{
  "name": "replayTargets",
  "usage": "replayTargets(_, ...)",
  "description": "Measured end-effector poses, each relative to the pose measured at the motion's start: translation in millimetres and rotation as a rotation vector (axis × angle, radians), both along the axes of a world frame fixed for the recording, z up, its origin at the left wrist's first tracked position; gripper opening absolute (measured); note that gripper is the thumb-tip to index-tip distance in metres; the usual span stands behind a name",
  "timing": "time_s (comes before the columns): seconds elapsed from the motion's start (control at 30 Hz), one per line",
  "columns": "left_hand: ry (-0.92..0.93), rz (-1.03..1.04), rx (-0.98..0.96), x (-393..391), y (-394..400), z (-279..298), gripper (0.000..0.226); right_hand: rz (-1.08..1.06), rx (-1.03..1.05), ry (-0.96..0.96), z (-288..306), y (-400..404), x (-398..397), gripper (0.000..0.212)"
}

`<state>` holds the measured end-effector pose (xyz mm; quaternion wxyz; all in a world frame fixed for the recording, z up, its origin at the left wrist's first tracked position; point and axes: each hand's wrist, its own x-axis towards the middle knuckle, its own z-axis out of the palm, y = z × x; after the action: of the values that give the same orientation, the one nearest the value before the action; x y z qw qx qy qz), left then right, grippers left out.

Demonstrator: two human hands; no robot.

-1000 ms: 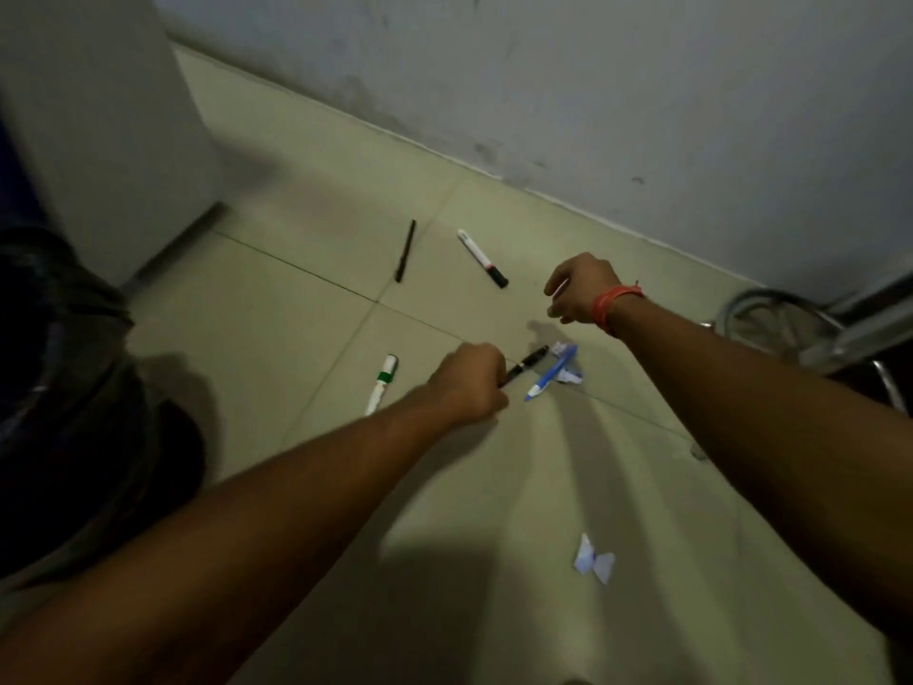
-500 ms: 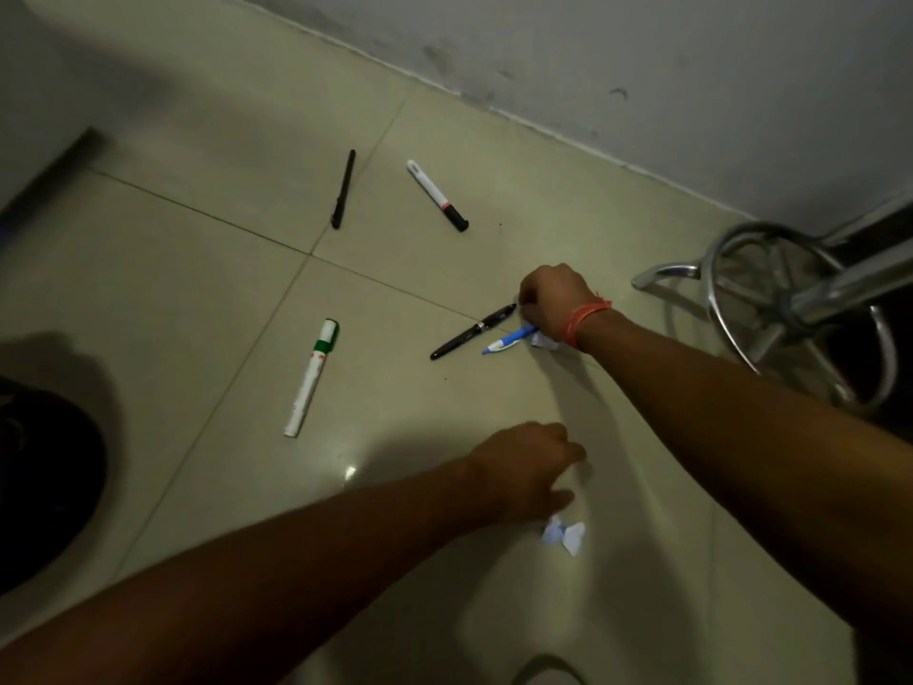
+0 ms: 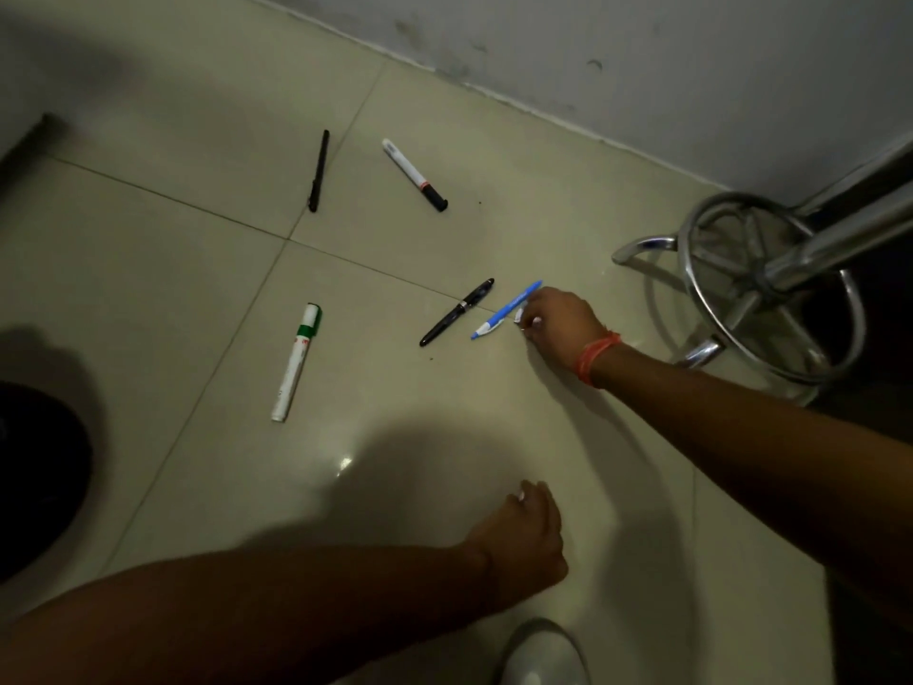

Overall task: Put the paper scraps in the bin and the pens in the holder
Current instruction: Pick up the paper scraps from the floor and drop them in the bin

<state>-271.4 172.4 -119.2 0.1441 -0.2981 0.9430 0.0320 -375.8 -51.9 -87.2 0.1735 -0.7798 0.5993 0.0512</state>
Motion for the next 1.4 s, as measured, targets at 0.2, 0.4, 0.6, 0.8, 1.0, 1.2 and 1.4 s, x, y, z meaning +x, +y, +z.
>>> replayTargets(0.2,0.197,0.164,0.296,8.4,-35.2,42.9,0.013,-0.017,0.028,0.085,5.2,0.0,12.3,0.024)
replayTargets(0.4,0.75,0.953,0.452,41.2,-114.5,55.6,0.027,-0.077,0.073,-0.029,19.6,10.0,24.6,0.014)
replayTargets(0.6,1.316,1.493,0.314,105.5,-169.9,100.2,0.017,-0.165,-0.003,-0.461,68.5,17.6,74.1,0.006)
replayTargets(0.8,1.315,1.529,0.08,199.4,-188.8,169.5,0.008,-0.171,-0.125,-0.856,121.1,11.8,167.1,0.015)
replayTargets(1.0,1.244,1.533,-0.282,330.4,-148.7,275.4,0.01,0.015,-0.146,-1.094,177.6,26.5,294.8,0.012)
replayTargets(1.2,0.868,1.843,-0.388,425.0,-62.2,310.0,0.025,0.239,-0.118,-1.207,209.8,85.4,406.9,0.015)
replayTargets(1.4,0.539,1.986,-0.144,457.8,2.5,291.0,0.022,0.504,-0.209,-1.114,213.6,137.4,455.4,0.007)
